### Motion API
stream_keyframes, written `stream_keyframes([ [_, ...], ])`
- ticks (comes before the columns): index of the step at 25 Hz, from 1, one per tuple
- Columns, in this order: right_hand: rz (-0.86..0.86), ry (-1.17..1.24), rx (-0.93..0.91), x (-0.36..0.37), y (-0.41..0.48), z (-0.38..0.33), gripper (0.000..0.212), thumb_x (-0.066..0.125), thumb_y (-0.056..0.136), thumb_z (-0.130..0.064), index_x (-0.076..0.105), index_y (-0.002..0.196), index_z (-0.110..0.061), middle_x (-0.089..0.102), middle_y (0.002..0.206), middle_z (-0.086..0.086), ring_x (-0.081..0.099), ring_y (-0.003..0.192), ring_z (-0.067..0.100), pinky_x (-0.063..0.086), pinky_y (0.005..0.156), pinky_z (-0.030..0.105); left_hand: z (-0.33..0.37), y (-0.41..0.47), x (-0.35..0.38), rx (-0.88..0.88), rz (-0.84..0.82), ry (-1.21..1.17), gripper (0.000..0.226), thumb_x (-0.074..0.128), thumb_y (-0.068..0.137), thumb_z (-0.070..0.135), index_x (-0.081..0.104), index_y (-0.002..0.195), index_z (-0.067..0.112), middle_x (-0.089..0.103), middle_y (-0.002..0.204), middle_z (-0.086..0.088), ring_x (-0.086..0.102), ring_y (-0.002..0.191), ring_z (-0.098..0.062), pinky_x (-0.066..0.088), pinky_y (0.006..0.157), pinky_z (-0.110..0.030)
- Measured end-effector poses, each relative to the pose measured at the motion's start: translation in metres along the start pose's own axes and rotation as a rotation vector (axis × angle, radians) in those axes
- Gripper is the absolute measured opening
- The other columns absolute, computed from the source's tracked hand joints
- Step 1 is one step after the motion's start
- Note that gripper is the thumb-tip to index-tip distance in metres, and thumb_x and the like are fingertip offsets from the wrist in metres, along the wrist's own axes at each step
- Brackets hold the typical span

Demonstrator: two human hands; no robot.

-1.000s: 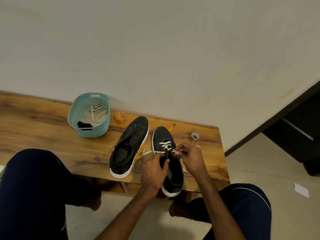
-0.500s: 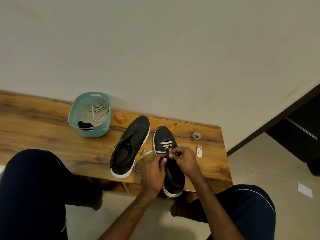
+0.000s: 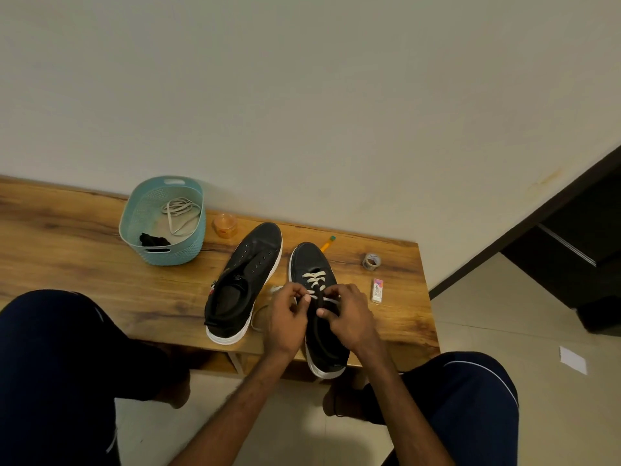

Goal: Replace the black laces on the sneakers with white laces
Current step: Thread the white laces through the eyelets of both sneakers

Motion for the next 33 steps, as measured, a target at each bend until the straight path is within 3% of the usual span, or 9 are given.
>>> stream_keyframes([
  [3,0.021,-0.113,0.107,-0.006,0.000,0.009,0.071,0.077,0.080,-0.041,0.038,0.139,-0.029,0.035,0.144,-0.003,0.028,0.139,0.022,0.018,0.115,0.055,0.003,-0.013,-0.025,-0.146,0.123,-0.464,0.009,0.052,0.099,0.013,0.057,0.097,0.020,0.069,0.104,0.001,0.066,0.101,-0.018,0.055,0.081,-0.034],
  [5,0.021,-0.084,0.138,-0.008,-0.001,0.010,0.081,0.078,0.078,-0.042,0.030,0.143,-0.027,0.030,0.149,0.000,0.023,0.142,0.024,0.013,0.116,0.058,0.013,-0.015,-0.044,-0.250,0.226,-0.829,0.011,0.044,0.102,0.012,0.053,0.096,0.014,0.071,0.091,-0.005,0.070,0.091,-0.021,0.053,0.085,-0.035],
  [7,0.034,-0.089,0.140,-0.007,-0.003,0.009,0.084,0.079,0.078,-0.040,0.028,0.143,-0.026,0.029,0.151,0.001,0.021,0.144,0.024,0.011,0.116,0.060,0.034,-0.010,-0.062,-0.297,0.226,-1.141,0.016,0.041,0.102,0.015,0.050,0.089,0.016,0.058,0.065,0.001,0.060,0.059,-0.015,0.051,0.068,-0.030],
  [9,0.032,-0.097,0.134,-0.005,-0.003,0.008,0.084,0.079,0.079,-0.039,0.026,0.143,-0.025,0.029,0.151,0.001,0.019,0.144,0.024,0.009,0.115,0.062,0.063,0.000,-0.087,-0.227,0.139,-1.224,0.017,0.043,0.099,0.018,0.049,0.084,0.020,0.043,0.058,0.007,0.040,0.047,-0.007,0.034,0.049,-0.022],
  [13,0.013,-0.077,0.140,-0.004,-0.002,0.008,0.085,0.079,0.079,-0.037,0.026,0.144,-0.023,0.029,0.151,0.002,0.019,0.144,0.025,0.008,0.116,0.063,0.086,0.012,-0.107,-0.118,-0.050,-1.042,0.017,0.042,0.101,0.019,0.054,0.090,0.021,0.039,0.060,0.006,0.032,0.048,-0.006,0.021,0.047,-0.022],
  [20,0.009,-0.018,0.136,-0.005,-0.004,0.009,0.084,0.079,0.079,-0.034,0.026,0.144,-0.024,0.029,0.151,0.002,0.021,0.144,0.025,0.009,0.116,0.062,0.022,-0.005,-0.066,-0.288,-0.168,-0.323,0.014,0.052,0.101,0.016,0.066,0.101,0.013,0.055,0.067,0.001,0.045,0.058,-0.011,0.036,0.047,-0.018],
  [25,-0.016,-0.039,0.132,0.000,-0.002,0.003,0.081,0.078,0.081,-0.031,0.026,0.142,-0.023,0.031,0.150,0.002,0.022,0.143,0.025,0.010,0.116,0.061,0.054,0.012,-0.130,-0.137,-0.058,0.059,0.011,0.053,0.100,0.018,0.064,0.097,0.018,0.060,0.074,0.002,0.055,0.068,-0.010,0.042,0.061,-0.022],
  [28,-0.051,-0.064,0.110,0.001,-0.001,0.000,0.075,0.075,0.083,-0.030,0.029,0.142,-0.025,0.031,0.150,0.001,0.023,0.142,0.025,0.011,0.116,0.063,0.044,0.014,-0.143,-0.147,-0.069,0.117,0.011,0.053,0.100,0.020,0.063,0.097,0.018,0.061,0.075,-0.003,0.055,0.067,-0.012,0.041,0.060,-0.025],
  [33,-0.066,-0.002,-0.088,-0.005,0.017,-0.031,0.038,0.063,0.094,-0.035,0.056,0.131,-0.032,0.040,0.147,-0.007,0.029,0.139,0.020,0.015,0.114,0.058,0.002,-0.007,-0.097,-0.253,-0.266,0.001,0.012,0.053,0.100,0.013,0.065,0.097,0.013,0.067,0.079,-0.009,0.058,0.061,-0.016,0.050,0.058,-0.028],
])
Point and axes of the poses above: each hand's wrist, its own y-axis towards the middle knuckle, its own x-axis out of the palm, z = x × y, the point moved 10 cm from there along y, towards the middle knuckle
